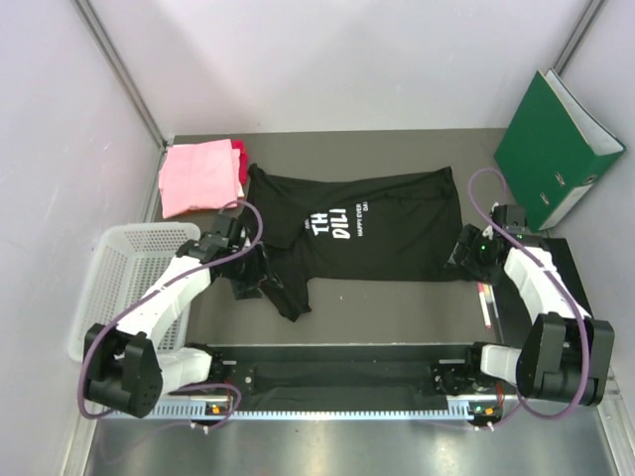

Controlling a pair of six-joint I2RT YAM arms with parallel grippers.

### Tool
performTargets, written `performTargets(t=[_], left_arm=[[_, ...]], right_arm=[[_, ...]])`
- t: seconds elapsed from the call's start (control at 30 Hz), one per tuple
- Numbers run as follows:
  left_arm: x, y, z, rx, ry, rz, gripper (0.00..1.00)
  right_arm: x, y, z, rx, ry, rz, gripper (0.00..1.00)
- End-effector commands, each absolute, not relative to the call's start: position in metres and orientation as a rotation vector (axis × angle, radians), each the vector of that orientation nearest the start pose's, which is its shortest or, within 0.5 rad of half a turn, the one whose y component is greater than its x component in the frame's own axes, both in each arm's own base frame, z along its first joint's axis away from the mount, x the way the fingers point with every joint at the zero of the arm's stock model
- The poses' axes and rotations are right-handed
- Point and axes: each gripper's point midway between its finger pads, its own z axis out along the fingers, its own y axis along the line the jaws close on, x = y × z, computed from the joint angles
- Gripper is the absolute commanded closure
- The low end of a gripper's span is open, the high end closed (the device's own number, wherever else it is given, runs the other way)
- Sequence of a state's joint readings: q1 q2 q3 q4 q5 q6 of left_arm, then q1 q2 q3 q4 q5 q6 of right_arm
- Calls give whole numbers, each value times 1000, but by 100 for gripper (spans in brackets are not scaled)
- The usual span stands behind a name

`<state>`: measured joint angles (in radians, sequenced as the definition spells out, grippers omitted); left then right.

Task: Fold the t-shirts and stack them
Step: Grap the side of the flattened tshirt closest away from the robot with both arms

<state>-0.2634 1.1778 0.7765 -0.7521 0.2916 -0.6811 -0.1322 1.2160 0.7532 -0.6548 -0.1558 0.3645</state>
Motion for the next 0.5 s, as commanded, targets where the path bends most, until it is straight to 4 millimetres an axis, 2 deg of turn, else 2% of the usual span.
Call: performTargets(t=[0.0, 0.2, 0.33, 0.4, 0.47], left_arm=[[191, -140, 85, -412, 2822, -528, 35], [197, -151, 93, -325, 2800, -431, 35], [199, -147, 96, -281, 2792, -344, 35], [198, -149, 99, -255, 2792, -339, 36], [201, -143, 100, -245, 2770, -273, 36]], right_arm=[[242, -3, 72, 782, 2603, 248, 27], [236, 10, 49, 1006, 2559, 440, 28], [237, 20, 33, 1106, 2514, 556, 29], [239, 22, 30, 1150, 2497, 587, 29], [243, 19, 29, 1165, 2472, 579, 30]])
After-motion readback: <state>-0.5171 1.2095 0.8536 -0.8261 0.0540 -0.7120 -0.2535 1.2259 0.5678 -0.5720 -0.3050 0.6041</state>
